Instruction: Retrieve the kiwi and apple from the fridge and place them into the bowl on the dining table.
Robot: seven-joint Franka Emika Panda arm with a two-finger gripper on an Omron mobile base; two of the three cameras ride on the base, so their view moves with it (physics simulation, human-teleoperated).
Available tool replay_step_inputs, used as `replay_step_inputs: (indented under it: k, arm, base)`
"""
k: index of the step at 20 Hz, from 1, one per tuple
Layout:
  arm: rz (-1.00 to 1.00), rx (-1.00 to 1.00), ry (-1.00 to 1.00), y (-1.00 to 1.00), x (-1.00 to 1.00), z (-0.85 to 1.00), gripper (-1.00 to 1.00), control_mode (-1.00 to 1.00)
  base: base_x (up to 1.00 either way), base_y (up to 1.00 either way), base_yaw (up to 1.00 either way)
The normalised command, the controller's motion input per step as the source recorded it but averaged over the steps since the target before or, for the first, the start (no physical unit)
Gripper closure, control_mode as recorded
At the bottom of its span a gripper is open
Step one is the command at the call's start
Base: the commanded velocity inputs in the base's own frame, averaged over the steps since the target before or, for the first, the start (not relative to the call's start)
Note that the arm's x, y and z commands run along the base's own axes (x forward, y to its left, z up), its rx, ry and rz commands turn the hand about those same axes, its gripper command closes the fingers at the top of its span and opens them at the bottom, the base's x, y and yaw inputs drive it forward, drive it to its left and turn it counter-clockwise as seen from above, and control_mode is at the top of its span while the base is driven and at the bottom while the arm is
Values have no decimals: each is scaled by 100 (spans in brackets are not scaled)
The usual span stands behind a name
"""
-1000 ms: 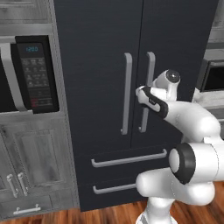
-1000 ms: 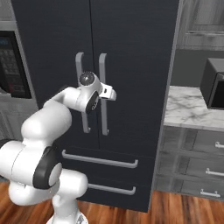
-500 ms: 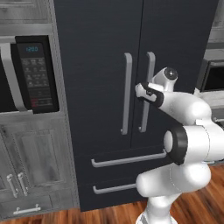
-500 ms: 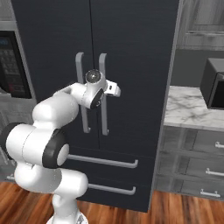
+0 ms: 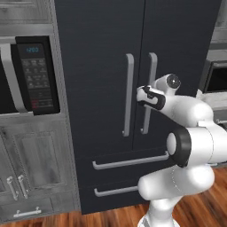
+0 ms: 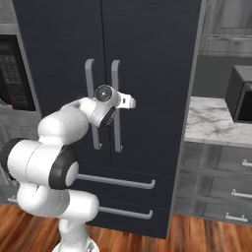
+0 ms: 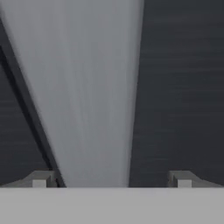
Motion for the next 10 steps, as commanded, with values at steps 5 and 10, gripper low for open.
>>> replay_step_inputs:
  k: [5,10]
  arm:
    - [0,0,0,0,50,-2,100,-100]
    - [0,0,7,-26,-28,0,100,-100]
  base:
    - [0,0,0]
    - [0,0,0]
